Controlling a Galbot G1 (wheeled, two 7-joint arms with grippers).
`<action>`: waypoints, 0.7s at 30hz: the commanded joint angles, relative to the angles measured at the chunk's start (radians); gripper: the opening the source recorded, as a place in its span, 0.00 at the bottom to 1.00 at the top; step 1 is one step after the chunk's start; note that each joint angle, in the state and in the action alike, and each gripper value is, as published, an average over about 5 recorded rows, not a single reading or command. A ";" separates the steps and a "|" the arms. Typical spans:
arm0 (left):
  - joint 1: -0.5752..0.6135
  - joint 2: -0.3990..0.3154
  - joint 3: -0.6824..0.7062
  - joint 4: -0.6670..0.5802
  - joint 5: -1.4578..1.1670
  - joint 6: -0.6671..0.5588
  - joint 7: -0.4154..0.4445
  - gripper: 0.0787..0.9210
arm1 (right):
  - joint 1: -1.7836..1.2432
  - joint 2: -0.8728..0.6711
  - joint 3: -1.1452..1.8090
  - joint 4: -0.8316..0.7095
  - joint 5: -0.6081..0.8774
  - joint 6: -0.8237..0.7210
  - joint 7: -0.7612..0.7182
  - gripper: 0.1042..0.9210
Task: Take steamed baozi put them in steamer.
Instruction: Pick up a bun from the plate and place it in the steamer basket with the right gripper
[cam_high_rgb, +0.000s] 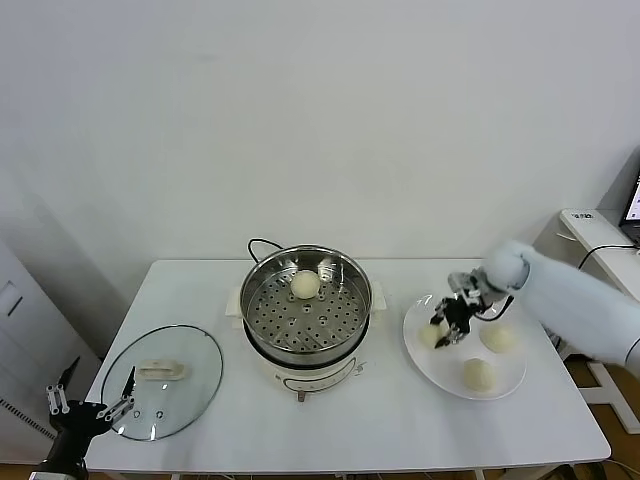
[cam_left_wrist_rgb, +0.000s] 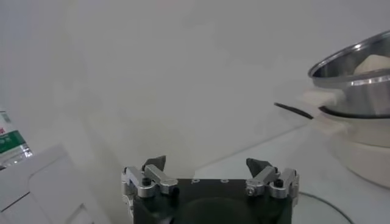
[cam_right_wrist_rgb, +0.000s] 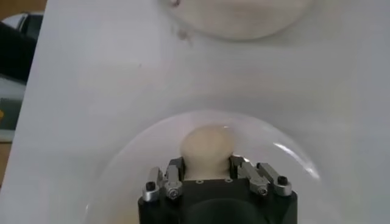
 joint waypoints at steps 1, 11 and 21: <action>0.000 0.003 0.003 -0.003 0.000 0.000 0.001 0.88 | 0.323 -0.025 -0.183 0.066 0.295 -0.034 -0.011 0.42; 0.011 -0.015 0.012 -0.020 0.008 -0.009 0.001 0.88 | 0.499 0.083 -0.261 0.285 0.507 -0.267 0.017 0.42; 0.012 -0.029 0.019 -0.033 0.011 -0.010 0.002 0.88 | 0.321 0.271 -0.244 0.350 0.362 -0.395 0.154 0.41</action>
